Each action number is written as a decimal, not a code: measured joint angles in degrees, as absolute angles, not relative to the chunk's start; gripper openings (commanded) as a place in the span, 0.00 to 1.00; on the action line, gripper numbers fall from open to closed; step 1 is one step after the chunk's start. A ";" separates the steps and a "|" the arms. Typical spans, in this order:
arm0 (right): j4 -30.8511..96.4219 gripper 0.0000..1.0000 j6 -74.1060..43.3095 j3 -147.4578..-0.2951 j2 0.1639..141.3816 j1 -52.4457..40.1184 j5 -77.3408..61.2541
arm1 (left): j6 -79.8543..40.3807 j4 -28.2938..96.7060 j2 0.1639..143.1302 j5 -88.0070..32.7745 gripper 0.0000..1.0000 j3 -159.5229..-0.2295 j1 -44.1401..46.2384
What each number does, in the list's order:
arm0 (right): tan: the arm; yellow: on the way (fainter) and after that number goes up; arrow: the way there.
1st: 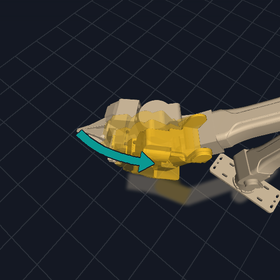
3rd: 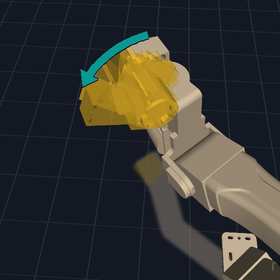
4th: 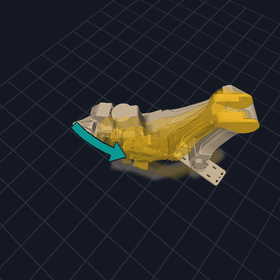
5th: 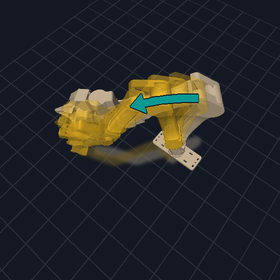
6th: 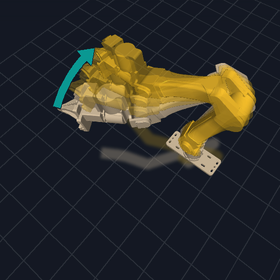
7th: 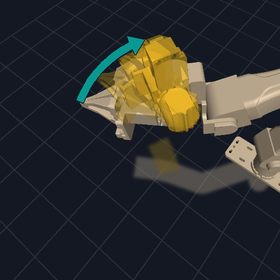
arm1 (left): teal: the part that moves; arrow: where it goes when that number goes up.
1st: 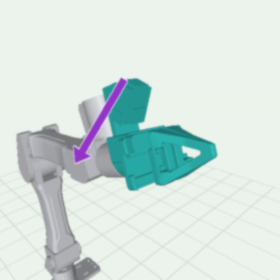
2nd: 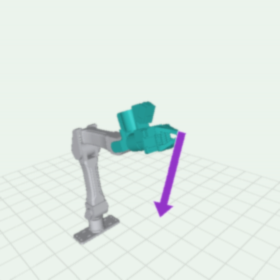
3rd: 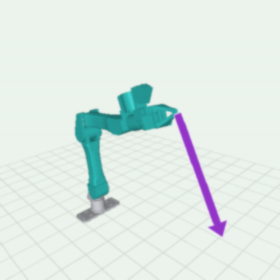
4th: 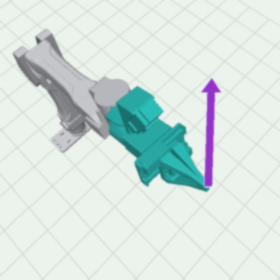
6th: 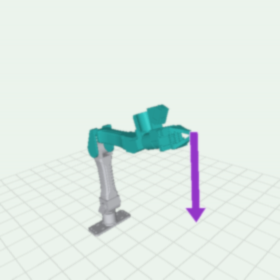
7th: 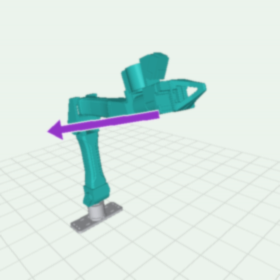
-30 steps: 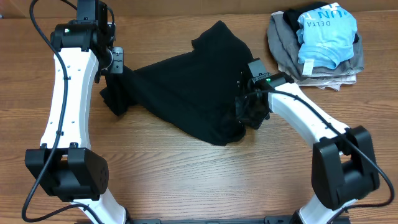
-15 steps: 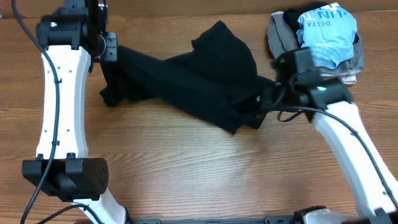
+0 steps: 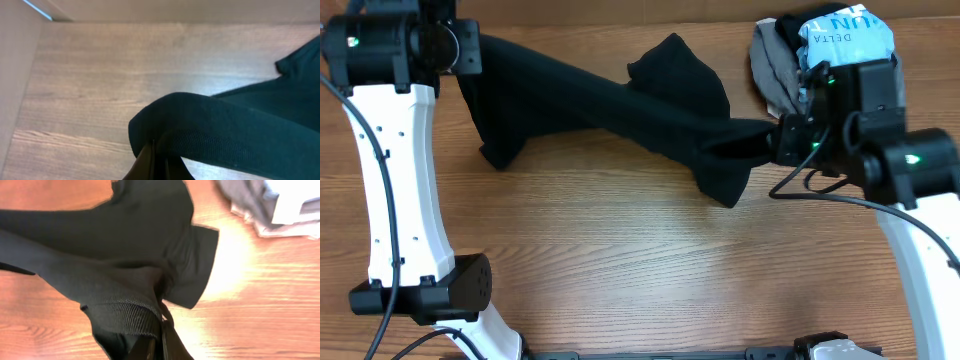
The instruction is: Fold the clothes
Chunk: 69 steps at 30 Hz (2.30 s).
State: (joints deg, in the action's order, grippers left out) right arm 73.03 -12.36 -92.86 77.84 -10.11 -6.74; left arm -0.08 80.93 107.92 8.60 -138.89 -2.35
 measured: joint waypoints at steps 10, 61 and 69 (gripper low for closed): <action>86.39 0.04 -9.80 -121.75 77.82 -10.11 0.54 | -0.05 81.65 103.85 10.87 0.04 -153.67 -2.35; 71.46 0.04 5.89 -143.24 107.57 -8.60 -0.25 | -0.05 80.42 118.50 8.32 0.04 -155.13 -8.45; 81.62 0.04 2.98 -133.49 112.86 -8.60 -2.76 | -0.47 93.19 120.64 8.29 0.04 -147.28 -8.73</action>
